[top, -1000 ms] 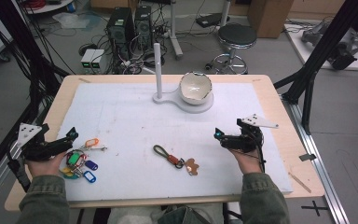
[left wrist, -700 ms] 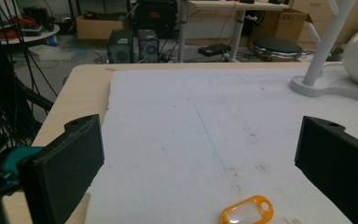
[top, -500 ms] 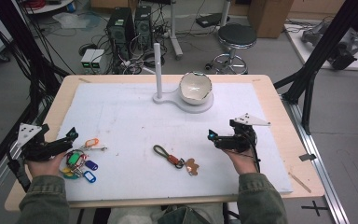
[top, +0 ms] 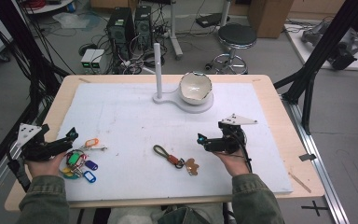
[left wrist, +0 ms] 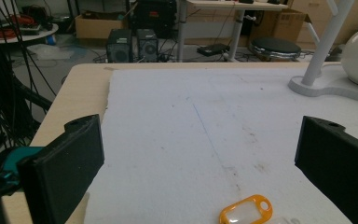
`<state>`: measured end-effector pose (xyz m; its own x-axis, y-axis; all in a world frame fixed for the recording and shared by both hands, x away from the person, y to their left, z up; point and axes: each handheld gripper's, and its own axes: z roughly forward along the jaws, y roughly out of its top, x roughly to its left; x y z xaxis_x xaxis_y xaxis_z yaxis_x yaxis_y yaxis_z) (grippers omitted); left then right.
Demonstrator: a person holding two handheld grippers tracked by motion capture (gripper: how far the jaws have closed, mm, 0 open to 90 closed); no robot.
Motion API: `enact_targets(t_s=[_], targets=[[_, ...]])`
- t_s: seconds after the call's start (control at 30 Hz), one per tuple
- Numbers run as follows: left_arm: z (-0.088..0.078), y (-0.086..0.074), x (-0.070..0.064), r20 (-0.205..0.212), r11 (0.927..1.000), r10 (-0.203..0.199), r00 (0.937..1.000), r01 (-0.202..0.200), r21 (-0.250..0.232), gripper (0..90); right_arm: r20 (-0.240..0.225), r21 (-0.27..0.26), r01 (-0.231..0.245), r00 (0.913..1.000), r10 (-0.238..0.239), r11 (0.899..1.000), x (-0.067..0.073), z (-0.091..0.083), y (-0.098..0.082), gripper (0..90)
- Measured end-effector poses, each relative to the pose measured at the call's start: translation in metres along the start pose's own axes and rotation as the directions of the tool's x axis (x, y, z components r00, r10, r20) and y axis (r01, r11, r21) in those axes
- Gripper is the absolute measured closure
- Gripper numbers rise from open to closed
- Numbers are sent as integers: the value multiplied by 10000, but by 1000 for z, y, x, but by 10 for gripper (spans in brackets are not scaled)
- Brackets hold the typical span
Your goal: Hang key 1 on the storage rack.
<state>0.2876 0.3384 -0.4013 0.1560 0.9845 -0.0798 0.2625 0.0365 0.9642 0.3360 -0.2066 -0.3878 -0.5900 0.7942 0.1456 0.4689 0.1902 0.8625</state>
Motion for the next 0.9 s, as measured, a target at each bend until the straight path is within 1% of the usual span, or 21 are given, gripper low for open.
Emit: enact_targets(t_s=[0.03,0.17,0.43,0.63,0.9], targets=[[0,0,0,-8,10000,-6,10000,6,2,17,-46,116,-1,10000,1,9999,1,2,0,3],[0,0,1,-26,10000,-5,10000,5,12,17,-161,282,-11,9999,15,9996,4,6,1,3],[0,0,1,-37,10000,-22,10000,22,9,17,-500,631,189,9986,-158,9978,11,14,2,3],[-1,0,2,-67,10000,-47,10000,47,13,17,-675,784,262,9975,-209,9966,17,20,5,3],[-1,0,1,-35,10000,-45,10000,45,8,17,-962,1266,540,9945,-419,9905,29,34,5,3]])
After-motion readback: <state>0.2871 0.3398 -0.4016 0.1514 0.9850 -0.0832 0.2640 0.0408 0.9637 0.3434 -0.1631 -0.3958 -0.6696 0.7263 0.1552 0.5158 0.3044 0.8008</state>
